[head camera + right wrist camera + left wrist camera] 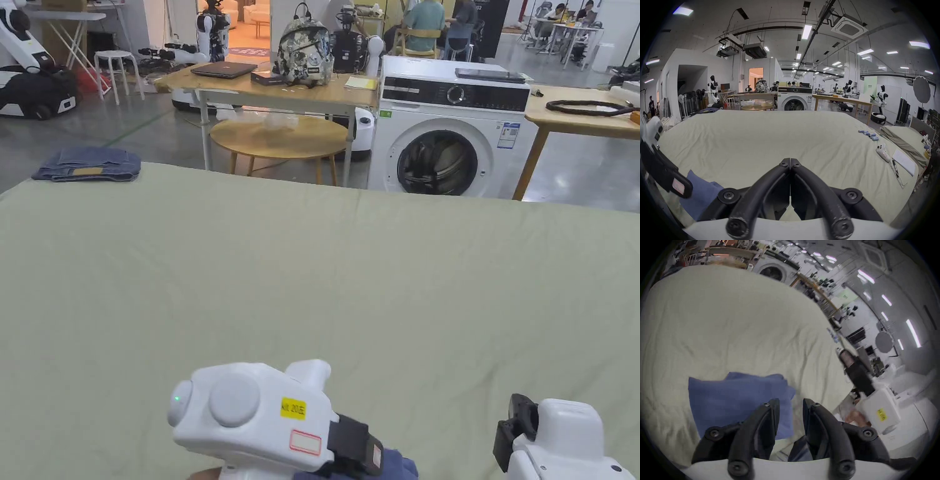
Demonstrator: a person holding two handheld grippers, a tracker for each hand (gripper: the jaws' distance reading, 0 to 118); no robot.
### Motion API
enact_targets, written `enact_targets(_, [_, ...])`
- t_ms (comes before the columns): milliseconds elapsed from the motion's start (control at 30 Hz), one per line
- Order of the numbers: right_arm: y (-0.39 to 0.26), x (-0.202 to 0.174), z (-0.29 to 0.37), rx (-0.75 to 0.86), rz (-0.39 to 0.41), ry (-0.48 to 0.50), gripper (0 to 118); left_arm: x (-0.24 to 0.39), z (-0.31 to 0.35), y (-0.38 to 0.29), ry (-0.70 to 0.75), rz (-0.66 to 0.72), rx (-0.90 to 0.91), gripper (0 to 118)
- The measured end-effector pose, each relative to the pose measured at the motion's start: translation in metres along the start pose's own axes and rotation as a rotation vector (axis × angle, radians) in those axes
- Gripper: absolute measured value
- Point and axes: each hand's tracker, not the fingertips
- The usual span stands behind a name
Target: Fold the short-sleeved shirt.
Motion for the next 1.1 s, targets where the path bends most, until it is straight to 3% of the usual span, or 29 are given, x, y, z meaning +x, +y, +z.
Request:
enact_targets(100, [-0.001, 0.001, 0.002, -0.001, -0.008, -0.002, 0, -0.013, -0.01, 0.0, 0.021, 0.003, 0.02, 24])
enact_targets(167, [-0.003, 0.002, 0.003, -0.004, -0.008, -0.004, 0, -0.026, -0.032, -0.003, 0.028, 0.022, -0.014, 8])
enact_targets(333, [-0.007, 0.005, 0.003, -0.013, -0.011, -0.013, 0, -0.047, -0.097, -0.028, -0.142, 0.144, -0.142, 5])
enact_targets(500, [-0.008, 0.009, 0.002, -0.021, -0.016, -0.02, 0, -0.052, -0.131, -0.041, -0.099, 0.167, -0.136, 0])
enact_targets(633, [-0.008, 0.01, 0.002, -0.019, -0.022, -0.021, 0, -0.047, -0.137, -0.04, -0.035, 0.103, -0.117, 0])
enact_targets(800, [-0.007, 0.006, 0.0, -0.012, -0.02, -0.014, 0, -0.037, -0.116, -0.035, -0.023, 0.077, -0.103, 0])
enact_targets(967, [-0.005, -0.002, -0.004, -0.001, -0.024, -0.001, 0, -0.04, -0.054, -0.023, -0.017, 0.028, 0.097, 0])
enact_targets(1100, [0.0, -0.014, -0.006, 0.025, -0.021, 0.014, 0, -0.048, -0.002, -0.018, 0.222, -0.096, 0.318, 0])
